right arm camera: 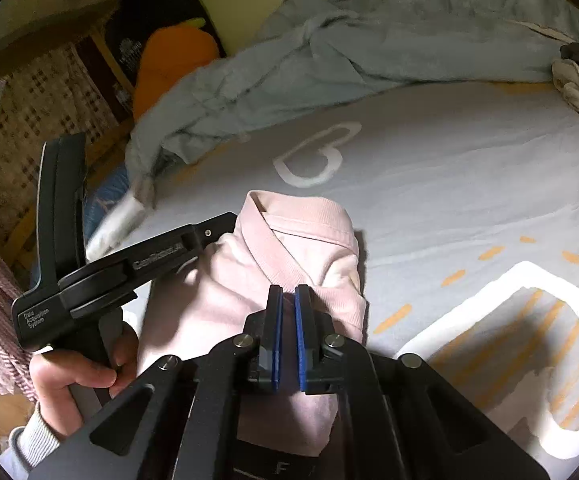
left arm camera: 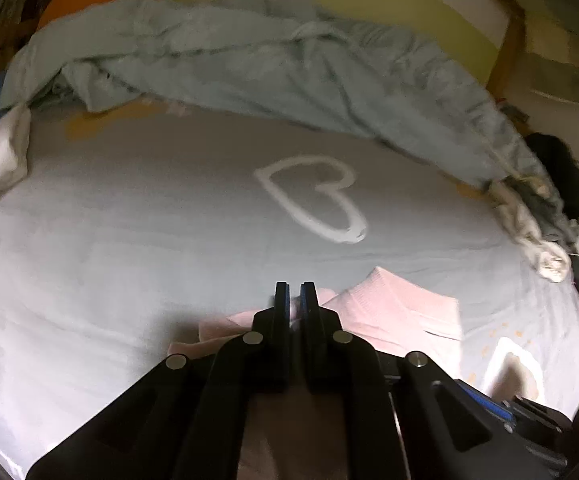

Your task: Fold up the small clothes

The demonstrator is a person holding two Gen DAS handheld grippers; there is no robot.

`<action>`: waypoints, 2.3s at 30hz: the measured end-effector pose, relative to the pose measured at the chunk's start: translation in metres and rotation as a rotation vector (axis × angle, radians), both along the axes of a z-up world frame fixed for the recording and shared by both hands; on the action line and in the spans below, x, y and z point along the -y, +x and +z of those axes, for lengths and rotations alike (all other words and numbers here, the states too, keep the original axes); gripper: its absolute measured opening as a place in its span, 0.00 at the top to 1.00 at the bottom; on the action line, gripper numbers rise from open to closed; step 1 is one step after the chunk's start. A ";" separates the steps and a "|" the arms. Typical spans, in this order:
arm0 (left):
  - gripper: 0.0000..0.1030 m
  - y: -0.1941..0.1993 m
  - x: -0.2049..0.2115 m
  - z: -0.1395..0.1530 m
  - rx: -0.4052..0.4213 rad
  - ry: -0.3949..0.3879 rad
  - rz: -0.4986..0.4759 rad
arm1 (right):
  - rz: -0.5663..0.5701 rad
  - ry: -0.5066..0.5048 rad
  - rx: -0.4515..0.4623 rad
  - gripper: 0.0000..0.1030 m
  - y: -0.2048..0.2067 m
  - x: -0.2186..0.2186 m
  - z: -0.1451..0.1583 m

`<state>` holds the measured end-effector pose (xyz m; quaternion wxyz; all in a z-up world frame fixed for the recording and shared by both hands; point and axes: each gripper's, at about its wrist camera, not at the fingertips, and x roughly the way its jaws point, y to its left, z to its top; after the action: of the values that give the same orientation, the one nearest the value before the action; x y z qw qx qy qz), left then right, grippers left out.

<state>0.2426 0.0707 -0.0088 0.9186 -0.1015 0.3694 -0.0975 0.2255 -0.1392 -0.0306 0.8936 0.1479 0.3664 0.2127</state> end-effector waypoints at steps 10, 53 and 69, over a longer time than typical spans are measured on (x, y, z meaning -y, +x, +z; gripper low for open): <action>0.94 -0.092 0.001 0.052 0.016 0.064 -0.058 | 0.110 -0.057 0.067 0.95 -0.064 -0.011 0.037; 0.82 -0.075 -0.054 -0.023 -0.140 -0.611 -0.012 | 0.110 0.351 -0.178 0.76 0.006 0.039 -0.011; 0.81 -0.005 0.124 0.122 0.042 -0.479 -0.349 | -0.023 0.271 0.134 0.76 0.007 0.210 0.143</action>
<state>0.2373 -0.0533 0.1134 0.8452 -0.2481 0.3287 -0.3405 0.2326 -0.3497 0.1123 0.8903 0.2567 0.2723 0.2595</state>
